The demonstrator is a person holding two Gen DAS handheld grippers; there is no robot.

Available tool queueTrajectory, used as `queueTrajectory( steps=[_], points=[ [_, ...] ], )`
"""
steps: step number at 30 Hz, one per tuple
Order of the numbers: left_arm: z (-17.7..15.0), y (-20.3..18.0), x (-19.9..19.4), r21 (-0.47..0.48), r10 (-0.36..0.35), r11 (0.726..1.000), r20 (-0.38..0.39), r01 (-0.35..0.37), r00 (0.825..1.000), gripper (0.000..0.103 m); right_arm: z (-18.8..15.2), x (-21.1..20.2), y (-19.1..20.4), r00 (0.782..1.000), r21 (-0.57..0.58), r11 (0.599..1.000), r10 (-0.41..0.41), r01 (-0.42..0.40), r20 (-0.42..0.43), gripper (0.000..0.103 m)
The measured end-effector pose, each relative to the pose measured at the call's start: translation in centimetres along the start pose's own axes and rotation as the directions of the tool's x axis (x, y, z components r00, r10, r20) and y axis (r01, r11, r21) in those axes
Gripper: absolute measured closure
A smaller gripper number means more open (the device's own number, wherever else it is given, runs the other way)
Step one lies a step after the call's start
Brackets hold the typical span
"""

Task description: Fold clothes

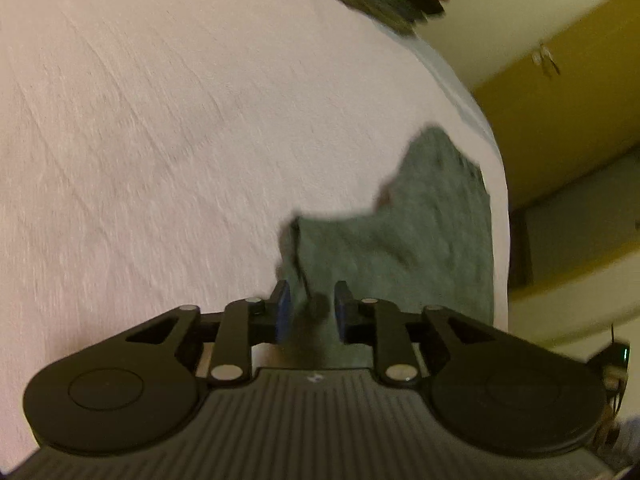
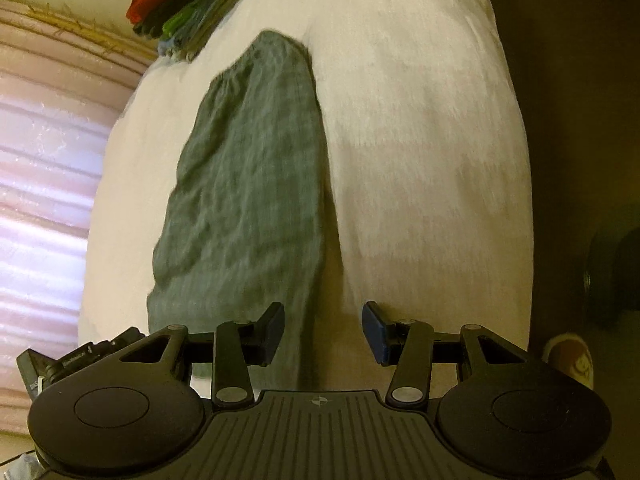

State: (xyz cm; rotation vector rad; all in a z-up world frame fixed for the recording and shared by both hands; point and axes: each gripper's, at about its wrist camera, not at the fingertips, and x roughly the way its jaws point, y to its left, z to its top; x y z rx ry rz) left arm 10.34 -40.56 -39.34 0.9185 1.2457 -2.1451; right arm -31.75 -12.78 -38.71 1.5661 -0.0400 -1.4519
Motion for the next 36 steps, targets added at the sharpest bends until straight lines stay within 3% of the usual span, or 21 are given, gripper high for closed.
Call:
queueTrajectory(
  steps=[2,5,6,7,9,14,16,19,20,21,23,26,30,33,34,35,36],
  points=[
    [-0.9,0.1,0.8,-0.006,0.036,0.999,-0.042,-0.036,0.998,0.075,-0.3,0.0,0.2,1.000,-0.005,1.000,-0.003,0.002,-0.012,0.055],
    [-1.7,0.5,1.4,-0.049,0.047,0.998,-0.046,-0.049,0.998,0.079,-0.8,0.1,0.6,1.000,-0.013,1.000,-0.007,0.007,-0.028,0.056],
    [-1.8,0.4,1.4,-0.058,0.037,0.998,-0.039,-0.039,0.999,0.095,-1.0,0.1,0.7,0.999,-0.016,1.000,-0.009,0.008,-0.034,0.074],
    [-1.7,0.3,1.4,-0.058,0.022,0.998,-0.038,-0.024,0.999,0.103,-1.1,0.2,0.9,0.999,-0.019,1.000,-0.010,0.009,-0.039,0.095],
    [-1.6,-0.3,1.1,-0.039,-0.006,0.999,-0.035,0.005,0.999,0.103,-1.4,0.2,1.1,0.999,-0.024,1.000,-0.013,0.012,-0.050,0.101],
    [0.5,-2.5,-1.0,0.051,-0.058,0.997,0.020,0.057,0.998,0.103,-1.6,-0.5,1.9,0.999,-0.026,1.000,-0.002,0.001,-0.045,0.102],
    [1.4,-3.2,-2.2,0.092,-0.080,0.993,0.079,0.073,0.994,0.103,-1.3,-2.0,2.8,0.998,-0.045,0.998,0.047,-0.045,0.042,0.102],
    [1.8,-3.6,-4.7,0.161,-0.155,0.979,0.212,0.122,0.965,0.103,-1.2,-4.4,3.9,0.967,-0.086,0.985,0.166,-0.152,0.195,0.102],
    [1.5,-3.3,-4.9,0.163,-0.160,0.979,0.240,0.122,0.957,0.103,-1.4,-4.3,3.8,0.967,-0.095,0.984,0.166,-0.150,0.195,0.102],
    [1.1,-2.9,-4.3,0.159,-0.123,0.983,0.228,0.087,0.966,0.103,-1.5,-4.0,3.8,0.969,-0.102,0.984,0.160,-0.143,0.188,0.102],
    [-0.2,-1.8,-2.2,0.142,-0.026,0.990,0.162,0.003,0.986,0.103,-2.0,-1.4,2.5,0.994,-0.065,0.995,0.076,-0.071,0.082,0.102],
    [-2.2,-0.2,1.1,0.108,0.068,0.991,0.055,-0.074,0.996,0.103,-3.0,1.3,0.7,1.000,0.000,1.000,0.014,-0.014,-0.005,0.102],
    [-2.4,0.5,0.4,0.045,0.066,0.996,0.100,-0.071,0.993,0.103,-3.2,1.4,0.6,1.000,-0.015,1.000,0.016,-0.016,-0.024,0.101],
    [-2.0,0.6,-0.3,0.033,0.106,0.993,0.118,-0.110,0.987,0.096,-2.9,1.4,0.6,1.000,-0.022,1.000,0.012,-0.012,-0.022,0.100],
    [-1.8,0.8,-0.6,0.011,0.101,0.995,0.126,-0.103,0.987,0.093,-2.8,1.4,0.6,1.000,-0.024,1.000,0.010,-0.011,-0.020,0.088],
    [-1.7,1.4,-1.0,-0.017,0.080,0.997,0.132,-0.079,0.988,0.083,-2.7,1.2,0.5,1.000,-0.019,1.000,0.010,-0.010,-0.014,0.078],
    [-1.7,1.9,-1.1,-0.045,0.059,0.998,0.139,-0.054,0.989,0.074,-2.6,1.1,0.5,1.000,-0.015,1.000,0.018,-0.018,-0.005,0.055]
  ],
)
